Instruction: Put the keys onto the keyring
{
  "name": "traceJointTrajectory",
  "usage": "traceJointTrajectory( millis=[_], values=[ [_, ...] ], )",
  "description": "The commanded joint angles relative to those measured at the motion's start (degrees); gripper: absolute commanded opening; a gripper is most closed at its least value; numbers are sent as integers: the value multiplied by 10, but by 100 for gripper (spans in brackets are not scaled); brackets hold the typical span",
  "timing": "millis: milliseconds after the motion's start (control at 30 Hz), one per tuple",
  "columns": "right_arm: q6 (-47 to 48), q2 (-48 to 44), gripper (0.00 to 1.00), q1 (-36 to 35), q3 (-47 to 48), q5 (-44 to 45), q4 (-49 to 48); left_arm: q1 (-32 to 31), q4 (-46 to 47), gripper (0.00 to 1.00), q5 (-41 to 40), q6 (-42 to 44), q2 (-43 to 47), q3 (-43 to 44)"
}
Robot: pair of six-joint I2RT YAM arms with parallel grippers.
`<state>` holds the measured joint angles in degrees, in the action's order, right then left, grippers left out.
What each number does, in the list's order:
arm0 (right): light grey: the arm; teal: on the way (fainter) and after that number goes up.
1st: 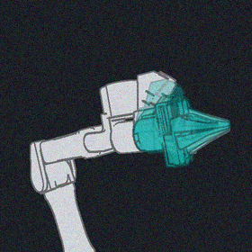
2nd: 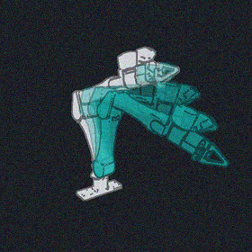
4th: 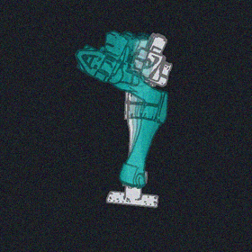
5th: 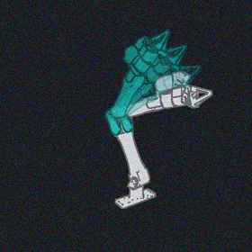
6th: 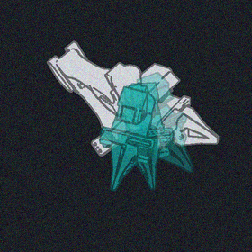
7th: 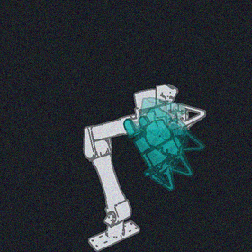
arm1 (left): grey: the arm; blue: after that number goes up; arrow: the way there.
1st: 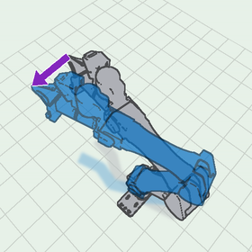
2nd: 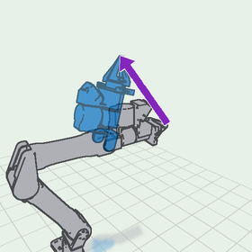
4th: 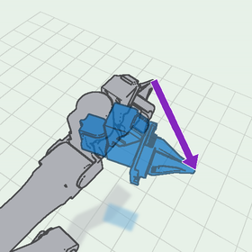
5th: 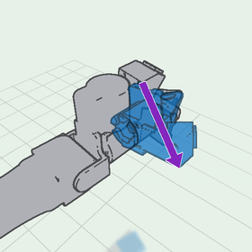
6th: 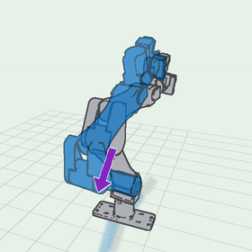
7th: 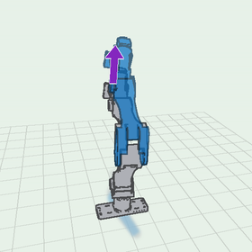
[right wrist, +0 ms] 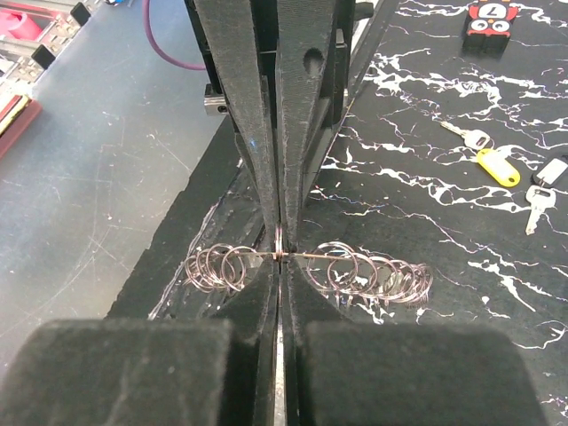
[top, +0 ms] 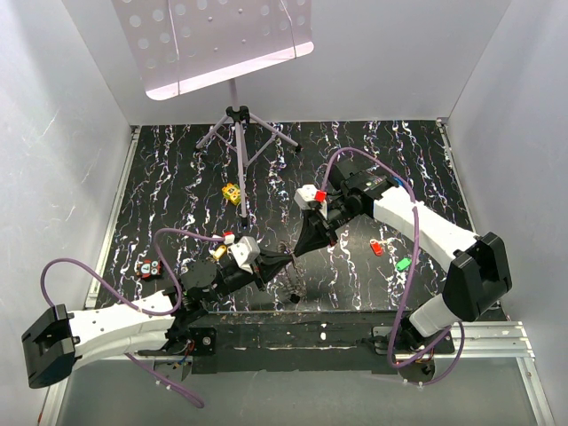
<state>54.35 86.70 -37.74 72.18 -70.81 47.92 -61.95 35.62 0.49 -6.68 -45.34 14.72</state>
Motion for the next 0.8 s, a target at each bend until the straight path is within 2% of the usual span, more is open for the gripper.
traceJointTrajectory(
  millis=[0, 67, 100, 133, 200, 233, 300, 333, 367, 433, 533, 633, 767],
  values=[
    [-2, 0, 1, -10, 6, 3, 9, 3, 31, 0, -8, -2, 5, 15],
    [-20, -1, 1, -11, 14, 23, 10, 3, 20, 0, -15, -8, 7, 15],
    [-27, -2, 1, -11, 19, 41, 16, 3, 10, 9, -20, -14, 9, 16],
    [-26, -3, 1, -12, 27, 57, 30, 3, -9, 29, -21, -17, 15, 19],
    [-22, -5, 1, -12, 44, 100, 62, 3, -47, 53, -20, -23, 36, 21],
    [-18, -4, 1, -12, 56, 124, 81, 3, -66, 61, -20, -23, 53, 20],
    [-6, 3, 1, -14, 83, 171, 138, 3, -110, 85, -28, -27, 95, 15],
    [1, 12, 1, -15, 103, 195, 168, 3, -128, 94, -31, -27, 114, 13],
    [35, 22, 1, -15, 125, 211, 218, 3, -150, 98, -36, -27, 131, 10],
    [96, 53, 1, -15, 175, 235, 320, 3, -179, 98, -40, -23, 159, 6],
    [105, 87, 1, -17, 227, 278, 397, 3, -207, 98, -47, -23, 176, 10],
    [94, 92, 1, -24, 238, 315, 402, 3, -207, 98, -35, -13, 157, 21],
    [69, 89, 1, -36, 241, 351, 391, 3, -187, 98, -36, 12, 91, 47]
  ],
)
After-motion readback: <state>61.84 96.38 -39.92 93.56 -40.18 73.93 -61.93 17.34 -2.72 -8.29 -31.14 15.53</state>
